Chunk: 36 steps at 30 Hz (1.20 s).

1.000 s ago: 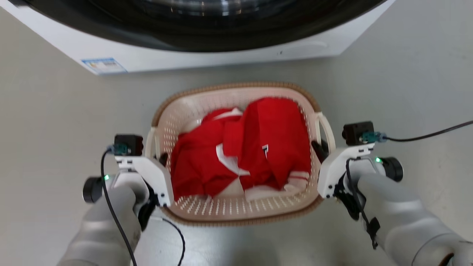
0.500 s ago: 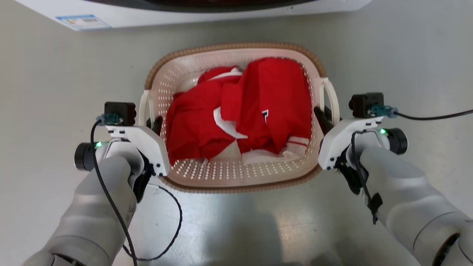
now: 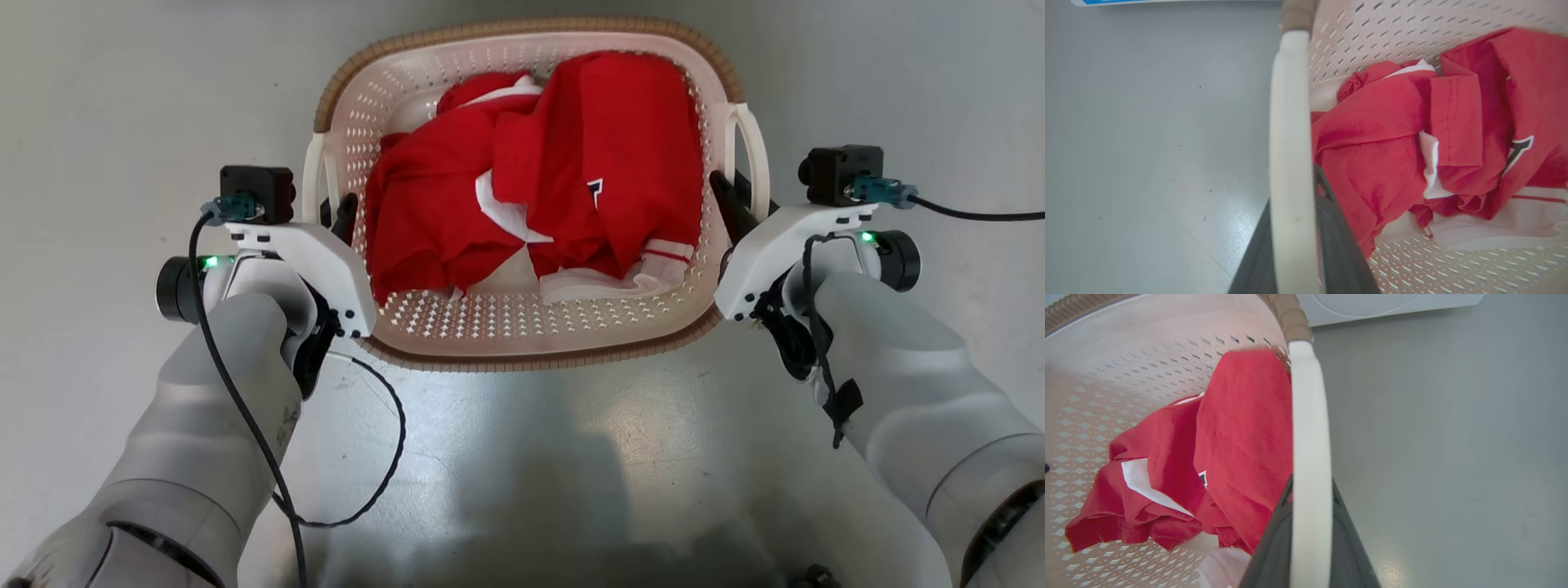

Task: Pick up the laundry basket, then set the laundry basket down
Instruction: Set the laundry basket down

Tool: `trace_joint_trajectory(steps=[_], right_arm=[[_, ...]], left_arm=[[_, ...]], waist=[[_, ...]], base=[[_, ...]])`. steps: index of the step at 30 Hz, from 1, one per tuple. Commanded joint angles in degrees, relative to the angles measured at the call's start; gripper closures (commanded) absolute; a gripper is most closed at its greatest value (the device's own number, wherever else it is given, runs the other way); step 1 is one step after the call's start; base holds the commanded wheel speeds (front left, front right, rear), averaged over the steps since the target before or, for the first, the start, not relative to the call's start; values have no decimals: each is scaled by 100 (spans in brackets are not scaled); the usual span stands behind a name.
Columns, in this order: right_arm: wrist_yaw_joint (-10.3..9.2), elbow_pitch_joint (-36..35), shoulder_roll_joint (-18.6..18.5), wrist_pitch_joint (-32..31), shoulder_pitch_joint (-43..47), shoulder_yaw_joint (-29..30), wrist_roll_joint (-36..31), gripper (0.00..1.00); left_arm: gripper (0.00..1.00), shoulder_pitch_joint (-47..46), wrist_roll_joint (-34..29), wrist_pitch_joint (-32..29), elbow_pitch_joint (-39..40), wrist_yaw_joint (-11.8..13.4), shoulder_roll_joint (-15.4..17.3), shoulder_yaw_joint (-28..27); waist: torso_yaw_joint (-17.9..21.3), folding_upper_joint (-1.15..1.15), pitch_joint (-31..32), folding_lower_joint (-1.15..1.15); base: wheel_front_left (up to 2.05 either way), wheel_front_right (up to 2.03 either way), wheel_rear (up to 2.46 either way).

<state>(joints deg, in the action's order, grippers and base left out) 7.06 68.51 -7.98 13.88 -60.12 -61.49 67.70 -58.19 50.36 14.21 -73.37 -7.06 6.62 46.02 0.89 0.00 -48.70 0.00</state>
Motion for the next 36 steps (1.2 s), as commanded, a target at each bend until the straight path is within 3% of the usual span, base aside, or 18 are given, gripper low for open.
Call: trace_joint_trajectory(steps=[1, 17, 31, 32, 33, 36], right_arm=[[43, -77, -35, 110, 172, 60, -127, 100], [43, -267, 54, 111, 312, 1120, -1103, 100], [43, -239, 166, 111, 416, 1450, -1365, 100], [43, -234, 174, 111, 420, 1462, -1373, 100], [43, -234, 180, 111, 423, 1481, -1373, 90], [43, -258, 194, 111, 435, 1540, -1367, 76]], left_arm=[[100, -11, -72, 42, -13, -30, 176, -42], [100, -286, -328, 77, 24, 163, 206, -90], [100, -300, -438, 78, 40, 124, 178, -232], [93, -297, -446, 78, 39, 121, 177, -241], [80, -290, -448, 78, 37, 116, 171, -252], [75, -281, -453, 78, 27, 100, 164, -280]], waist=[[0, 0, -41, 0], [-74, 0, -394, 0], [-109, 0, -484, 0], [-109, 0, -484, 0], [-108, 0, -485, 0], [-107, 0, -492, 0]], base=[[0, 0, 0], [0, 0, 0], [0, 0, 0], [0, 0, 0], [0, 0, 0], [0, 0, 0]])
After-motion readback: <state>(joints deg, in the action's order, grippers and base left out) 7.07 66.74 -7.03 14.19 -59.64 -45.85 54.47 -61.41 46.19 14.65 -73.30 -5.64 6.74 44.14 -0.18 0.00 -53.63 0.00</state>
